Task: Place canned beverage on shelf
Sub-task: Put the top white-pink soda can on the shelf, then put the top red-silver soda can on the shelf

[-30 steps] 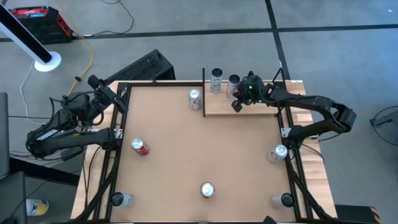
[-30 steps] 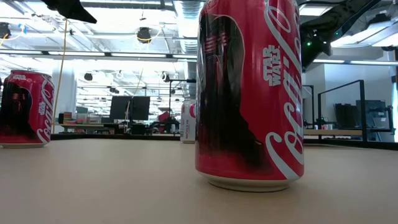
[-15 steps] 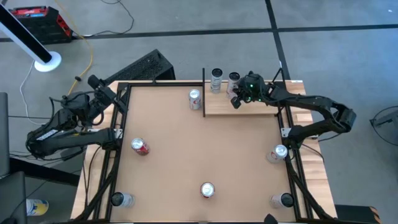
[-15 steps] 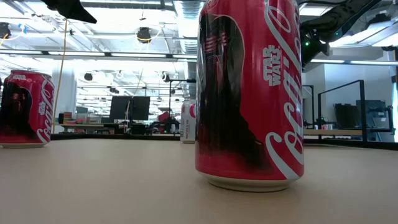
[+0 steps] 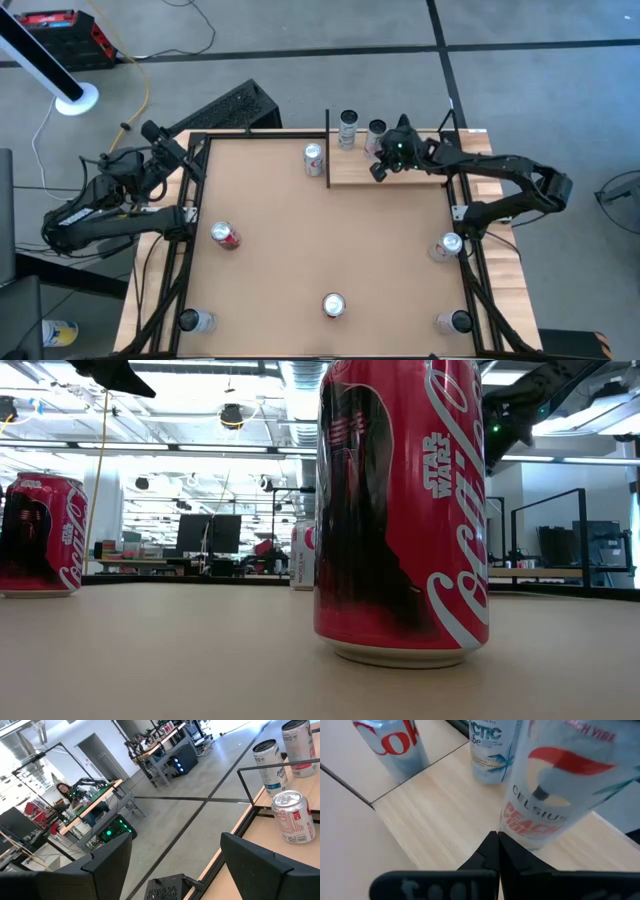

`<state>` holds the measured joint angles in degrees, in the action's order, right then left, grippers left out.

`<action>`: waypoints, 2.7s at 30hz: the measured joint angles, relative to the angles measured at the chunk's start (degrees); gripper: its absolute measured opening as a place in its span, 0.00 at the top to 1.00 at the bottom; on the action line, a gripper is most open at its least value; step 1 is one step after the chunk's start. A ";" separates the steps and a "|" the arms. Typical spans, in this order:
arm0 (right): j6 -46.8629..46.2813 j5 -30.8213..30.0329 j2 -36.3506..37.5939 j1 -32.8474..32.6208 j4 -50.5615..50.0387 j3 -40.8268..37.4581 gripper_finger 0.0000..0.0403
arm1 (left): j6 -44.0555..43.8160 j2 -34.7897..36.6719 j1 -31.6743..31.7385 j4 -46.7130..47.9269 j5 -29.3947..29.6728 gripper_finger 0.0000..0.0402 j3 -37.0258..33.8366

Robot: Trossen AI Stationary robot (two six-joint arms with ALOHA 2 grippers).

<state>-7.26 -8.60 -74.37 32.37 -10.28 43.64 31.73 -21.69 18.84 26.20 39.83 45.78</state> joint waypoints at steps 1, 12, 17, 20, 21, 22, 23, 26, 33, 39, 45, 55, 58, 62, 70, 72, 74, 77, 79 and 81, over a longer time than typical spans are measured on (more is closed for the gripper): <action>-0.29 -0.23 0.00 -0.26 -0.63 0.00 0.95 | -0.02 0.00 0.01 0.00 0.01 0.28 0.00; -5.40 -0.28 -4.82 -1.40 6.51 -5.05 0.96 | 0.02 0.00 0.01 0.04 0.01 0.28 0.00; -5.65 -0.29 -7.51 -1.49 12.40 -5.88 0.96 | 0.02 0.00 0.01 0.04 0.00 0.28 0.00; -5.99 -0.36 -9.07 -1.10 14.61 -5.88 0.96 | 0.00 0.00 0.01 0.04 0.00 0.28 0.00; -5.99 -0.41 -9.50 -0.93 15.25 -5.88 0.96 | 0.01 0.00 -0.01 0.04 0.01 0.28 0.00; -6.06 -0.44 -10.01 -0.62 15.98 -5.88 0.96 | 0.00 0.00 0.01 0.04 0.01 0.28 0.00; -6.26 -0.44 -10.47 -0.35 16.50 -5.88 0.96 | 0.00 0.00 0.01 0.04 0.00 0.28 0.00; -6.37 -0.48 -11.93 0.48 17.61 -5.88 0.96 | 0.00 0.00 0.01 0.04 0.01 0.28 0.00; -7.25 -0.50 -14.55 1.69 22.88 -5.88 0.96 | 0.00 0.00 0.01 0.04 0.00 0.28 0.00; -7.87 -0.50 -16.15 2.67 25.11 -5.90 0.96 | 0.00 0.00 0.01 0.04 0.00 0.28 0.00; -7.85 -0.48 -16.17 3.66 26.09 -5.90 0.95 | 0.00 0.00 0.00 0.04 0.00 0.28 0.00; -7.74 -0.50 -16.13 4.17 26.81 -5.90 0.95 | 0.00 0.00 0.01 0.04 -0.02 0.28 0.00; -7.76 -0.29 -16.05 3.89 26.81 -5.90 0.95 | 0.00 0.00 0.01 0.04 -0.01 0.28 0.00; -7.95 1.56 -14.07 2.59 26.34 -5.90 0.95 | 0.00 0.00 0.00 0.04 -0.02 0.28 0.00; -9.24 2.45 -1.16 -2.35 12.78 -5.90 0.95 | -0.02 0.00 0.00 0.04 -0.02 0.28 0.00; -10.49 2.98 2.71 -5.00 8.94 -5.90 0.95 | -0.02 0.00 0.01 0.04 -0.02 0.28 0.00; -11.13 3.45 6.06 -8.58 7.08 -5.90 0.95 | -0.02 0.00 -0.01 0.04 -0.01 0.28 -0.01; -12.27 4.07 8.85 -16.32 8.72 -5.90 0.95 | -0.06 0.02 0.00 0.04 -0.02 0.28 0.00; -12.78 4.20 8.92 -22.07 12.72 -5.90 0.95 | -0.48 0.02 -0.01 0.04 0.00 0.28 0.00; -12.36 4.22 8.27 -27.63 17.11 -5.90 0.95 | -0.52 0.00 0.00 0.04 -0.02 0.28 0.00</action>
<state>-19.62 -4.38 -66.10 4.74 6.83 37.74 31.20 -21.69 18.84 26.24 39.81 45.78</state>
